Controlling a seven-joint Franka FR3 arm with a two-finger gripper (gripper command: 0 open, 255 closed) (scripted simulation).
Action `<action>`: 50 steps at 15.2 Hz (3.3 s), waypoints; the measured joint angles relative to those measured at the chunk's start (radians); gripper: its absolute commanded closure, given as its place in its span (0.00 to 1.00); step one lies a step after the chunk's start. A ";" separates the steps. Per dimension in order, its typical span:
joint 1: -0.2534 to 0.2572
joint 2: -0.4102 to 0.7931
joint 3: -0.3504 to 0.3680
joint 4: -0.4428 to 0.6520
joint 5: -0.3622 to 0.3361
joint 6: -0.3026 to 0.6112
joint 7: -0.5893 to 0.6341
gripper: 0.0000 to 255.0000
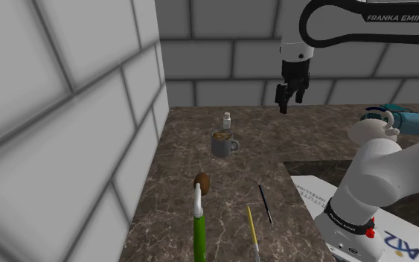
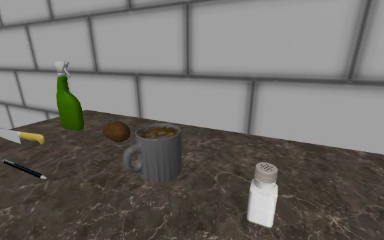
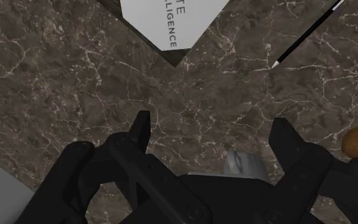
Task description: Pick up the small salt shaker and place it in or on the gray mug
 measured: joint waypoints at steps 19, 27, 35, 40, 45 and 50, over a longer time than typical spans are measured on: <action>-0.058 0.529 -0.086 0.140 -0.058 0.475 -0.036 0.00; -0.079 0.811 -0.113 0.332 -0.050 0.606 -0.058 0.00; -0.109 1.107 -0.129 0.626 -0.019 0.648 -0.095 0.00; -0.114 1.160 -0.130 0.634 -0.016 0.697 -0.095 0.00; -0.116 1.181 -0.130 0.621 -0.016 0.731 -0.094 0.00; -0.116 1.182 -0.130 0.620 -0.016 0.733 -0.094 1.00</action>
